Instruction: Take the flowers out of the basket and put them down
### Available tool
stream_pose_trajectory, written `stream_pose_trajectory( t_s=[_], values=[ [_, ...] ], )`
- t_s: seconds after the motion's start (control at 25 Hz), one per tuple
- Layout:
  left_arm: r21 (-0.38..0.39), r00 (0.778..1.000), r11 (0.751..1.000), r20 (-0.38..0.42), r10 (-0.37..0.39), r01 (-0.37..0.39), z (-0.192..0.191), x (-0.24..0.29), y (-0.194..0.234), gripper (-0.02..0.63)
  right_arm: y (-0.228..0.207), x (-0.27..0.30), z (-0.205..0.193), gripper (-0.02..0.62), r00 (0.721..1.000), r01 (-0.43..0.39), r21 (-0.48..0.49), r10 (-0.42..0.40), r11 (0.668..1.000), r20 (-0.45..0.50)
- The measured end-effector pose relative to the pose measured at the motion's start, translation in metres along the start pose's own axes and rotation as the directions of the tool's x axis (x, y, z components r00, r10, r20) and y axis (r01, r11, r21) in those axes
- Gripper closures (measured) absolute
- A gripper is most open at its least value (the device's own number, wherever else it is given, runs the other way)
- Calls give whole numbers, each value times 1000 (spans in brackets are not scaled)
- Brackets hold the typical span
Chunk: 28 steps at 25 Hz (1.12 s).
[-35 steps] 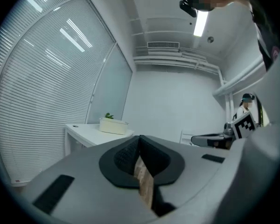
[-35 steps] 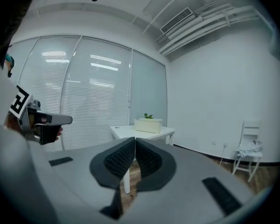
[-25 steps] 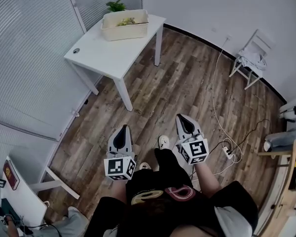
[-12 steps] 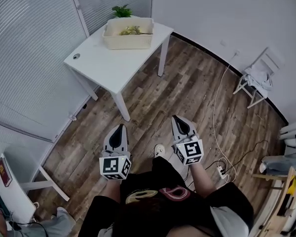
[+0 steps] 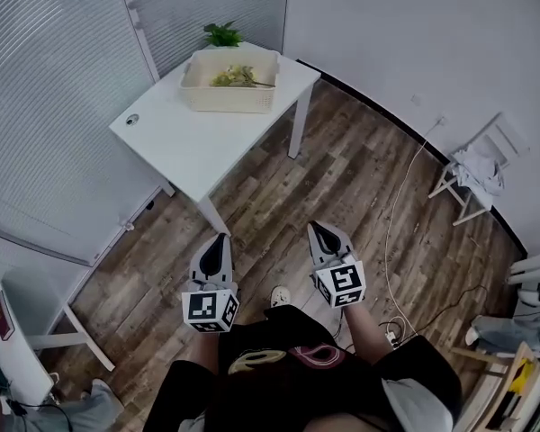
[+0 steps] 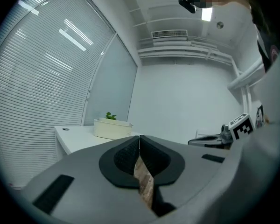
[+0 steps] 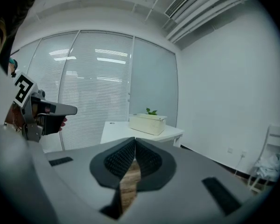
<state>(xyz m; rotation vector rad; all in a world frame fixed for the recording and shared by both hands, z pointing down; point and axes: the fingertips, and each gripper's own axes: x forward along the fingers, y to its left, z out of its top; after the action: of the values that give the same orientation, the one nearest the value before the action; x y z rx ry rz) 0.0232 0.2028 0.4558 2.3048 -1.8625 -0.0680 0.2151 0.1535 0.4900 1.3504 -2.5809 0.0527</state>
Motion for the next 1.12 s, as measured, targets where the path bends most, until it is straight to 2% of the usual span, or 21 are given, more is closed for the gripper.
stream_pose_trajectory(
  t_s=[0.4, 0.64, 1.12],
  values=[
    [-38, 999, 999, 16, 38, -37, -2, 51, -21, 589, -39, 25, -5, 584, 996, -82, -17, 82, 996, -22],
    [-39, 1000, 999, 4, 23, -23, -8, 70, -30, 588, -52, 32, -12, 584, 995, -88, 28, 89, 996, -36],
    [-63, 1000, 998, -7, -15, 14, -10, 115, -14, 589, -69, 65, -17, 584, 995, -58, 29, 60, 998, -75]
  ],
)
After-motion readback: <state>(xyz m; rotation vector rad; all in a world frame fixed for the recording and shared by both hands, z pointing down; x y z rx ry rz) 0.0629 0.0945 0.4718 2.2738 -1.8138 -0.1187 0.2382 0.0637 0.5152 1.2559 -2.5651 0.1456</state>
